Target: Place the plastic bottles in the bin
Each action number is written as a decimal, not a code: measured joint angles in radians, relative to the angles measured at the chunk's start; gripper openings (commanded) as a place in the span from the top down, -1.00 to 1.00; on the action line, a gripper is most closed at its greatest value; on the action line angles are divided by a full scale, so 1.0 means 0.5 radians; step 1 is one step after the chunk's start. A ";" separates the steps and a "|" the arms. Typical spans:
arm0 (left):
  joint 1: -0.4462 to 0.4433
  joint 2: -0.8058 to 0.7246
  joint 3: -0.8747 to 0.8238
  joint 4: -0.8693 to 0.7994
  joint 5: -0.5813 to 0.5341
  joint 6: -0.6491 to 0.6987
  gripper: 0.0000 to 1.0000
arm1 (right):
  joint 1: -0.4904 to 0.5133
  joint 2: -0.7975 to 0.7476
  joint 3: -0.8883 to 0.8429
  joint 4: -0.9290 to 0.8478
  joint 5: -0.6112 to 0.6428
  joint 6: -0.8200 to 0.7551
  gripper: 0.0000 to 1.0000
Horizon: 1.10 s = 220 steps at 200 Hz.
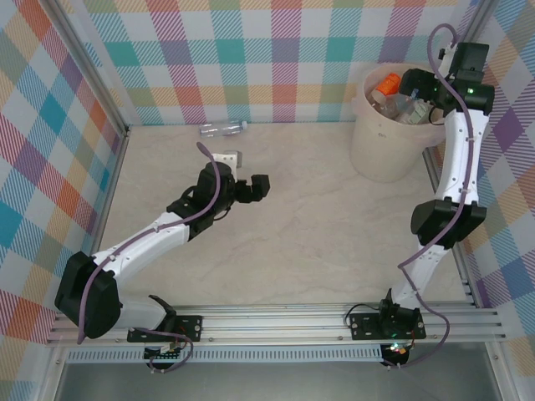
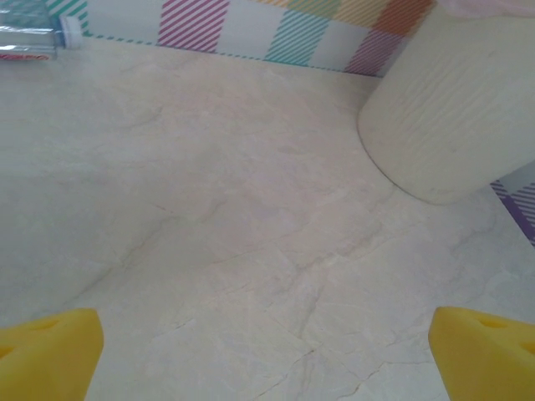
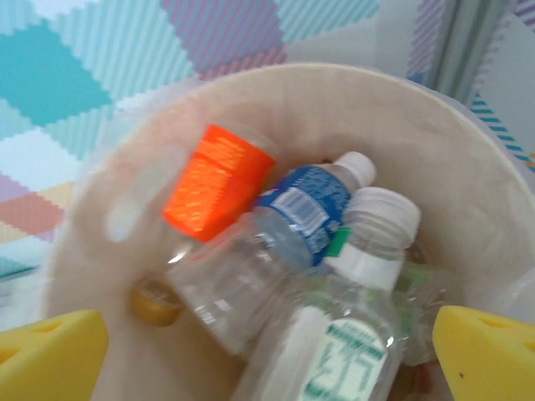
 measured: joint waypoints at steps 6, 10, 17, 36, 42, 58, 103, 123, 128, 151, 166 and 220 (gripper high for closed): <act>0.016 0.000 0.000 -0.013 -0.006 -0.018 -1.00 | 0.018 -0.040 -0.020 0.003 -0.018 0.014 -0.99; 0.028 0.000 0.000 -0.022 -0.010 -0.034 -0.99 | 0.033 -0.072 -0.037 0.005 -0.031 0.020 -0.99; 0.050 -0.001 0.000 -0.041 -0.018 -0.054 -1.00 | 0.064 -0.134 -0.084 0.020 -0.056 0.031 -0.99; 0.104 -0.001 0.000 -0.081 -0.049 -0.117 -0.99 | 0.155 -0.325 -0.285 0.109 -0.141 0.075 -0.99; 0.115 -0.002 0.000 -0.095 -0.053 -0.139 -0.99 | 0.185 -0.391 -0.365 0.147 -0.176 0.095 -0.99; 0.141 -0.008 0.000 -0.111 -0.067 -0.188 -1.00 | 0.270 -0.555 -0.606 0.286 -0.273 0.154 -0.99; 0.204 -0.036 0.000 -0.173 -0.081 -0.259 -0.99 | 0.600 -0.705 -1.054 0.671 -0.445 0.290 -0.99; 0.253 -0.040 0.006 -0.220 -0.082 -0.276 -0.99 | 0.776 -0.686 -1.143 0.797 -0.468 0.321 -0.99; 0.269 -0.040 0.010 -0.231 -0.082 -0.283 -0.99 | 0.816 -0.681 -1.164 0.833 -0.475 0.334 -0.99; 0.346 -0.038 0.050 -0.292 -0.082 -0.305 -0.99 | 0.983 -0.627 -1.212 0.973 -0.500 0.367 -0.99; 0.407 -0.024 0.098 -0.335 -0.086 -0.323 -0.99 | 1.077 -0.545 -1.205 1.057 -0.500 0.391 -0.99; 0.693 0.223 0.311 -0.417 -0.096 -0.442 -1.00 | 1.232 0.000 -0.913 1.114 -0.404 0.552 -0.99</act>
